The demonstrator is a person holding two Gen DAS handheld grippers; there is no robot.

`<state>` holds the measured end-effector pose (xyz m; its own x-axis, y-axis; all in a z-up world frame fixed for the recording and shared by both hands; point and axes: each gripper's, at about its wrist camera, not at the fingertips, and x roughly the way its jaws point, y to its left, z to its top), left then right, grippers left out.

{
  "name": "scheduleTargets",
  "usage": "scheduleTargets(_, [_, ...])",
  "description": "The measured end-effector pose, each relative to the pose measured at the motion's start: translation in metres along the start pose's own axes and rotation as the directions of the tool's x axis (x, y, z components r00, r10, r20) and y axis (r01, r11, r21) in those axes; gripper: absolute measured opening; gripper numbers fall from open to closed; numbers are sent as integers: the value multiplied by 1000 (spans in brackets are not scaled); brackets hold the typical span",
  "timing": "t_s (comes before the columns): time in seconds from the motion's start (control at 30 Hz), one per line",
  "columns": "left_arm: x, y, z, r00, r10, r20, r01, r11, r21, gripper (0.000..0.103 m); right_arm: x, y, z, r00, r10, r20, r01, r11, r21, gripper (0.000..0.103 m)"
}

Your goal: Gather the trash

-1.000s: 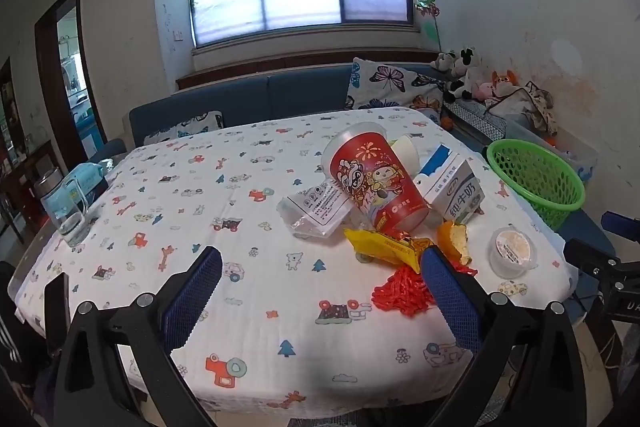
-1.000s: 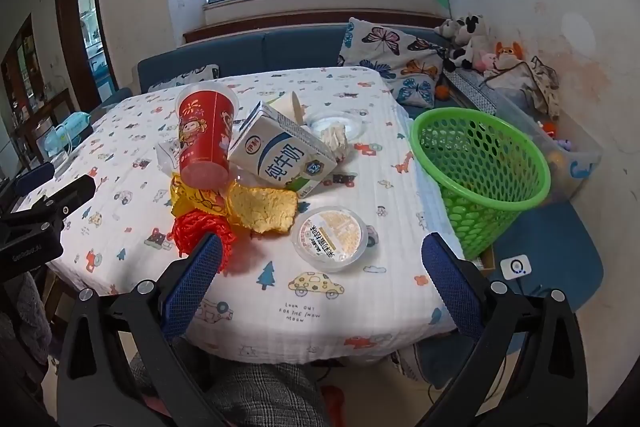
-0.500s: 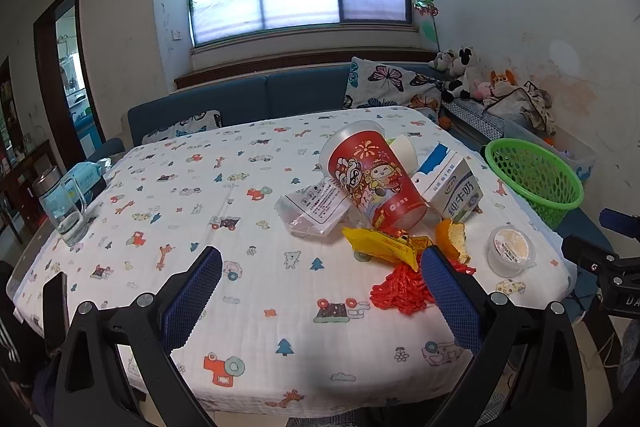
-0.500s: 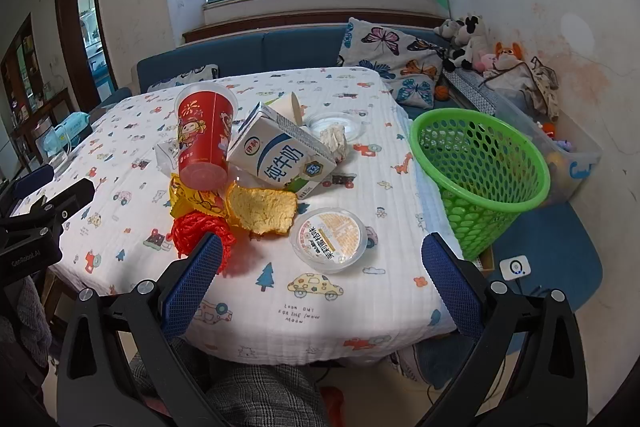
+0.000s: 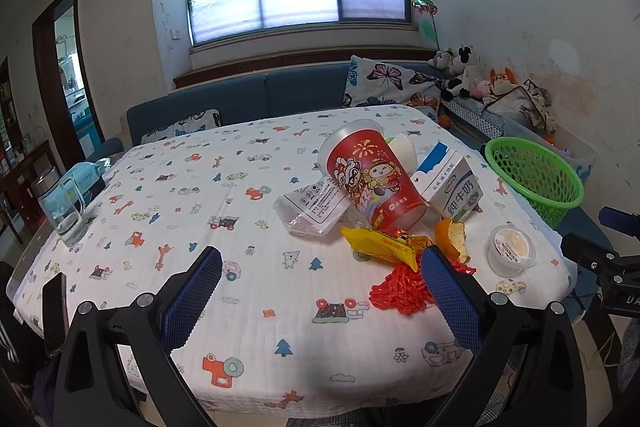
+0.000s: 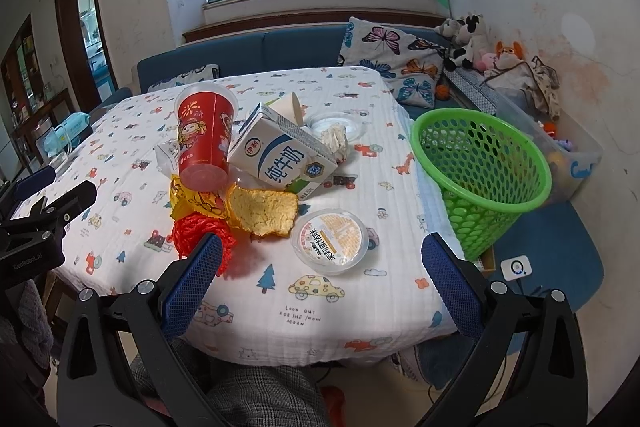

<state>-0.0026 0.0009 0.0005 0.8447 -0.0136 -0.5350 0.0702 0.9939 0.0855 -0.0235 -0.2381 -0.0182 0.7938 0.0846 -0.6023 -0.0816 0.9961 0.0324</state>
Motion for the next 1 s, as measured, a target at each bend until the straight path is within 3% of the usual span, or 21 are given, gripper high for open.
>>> scheduleTargets(1.0, [5,2,-2,1000,-1,-7,1,1000,-4,96,4,2,1,1000,4,-8,-4,1000,-4,99])
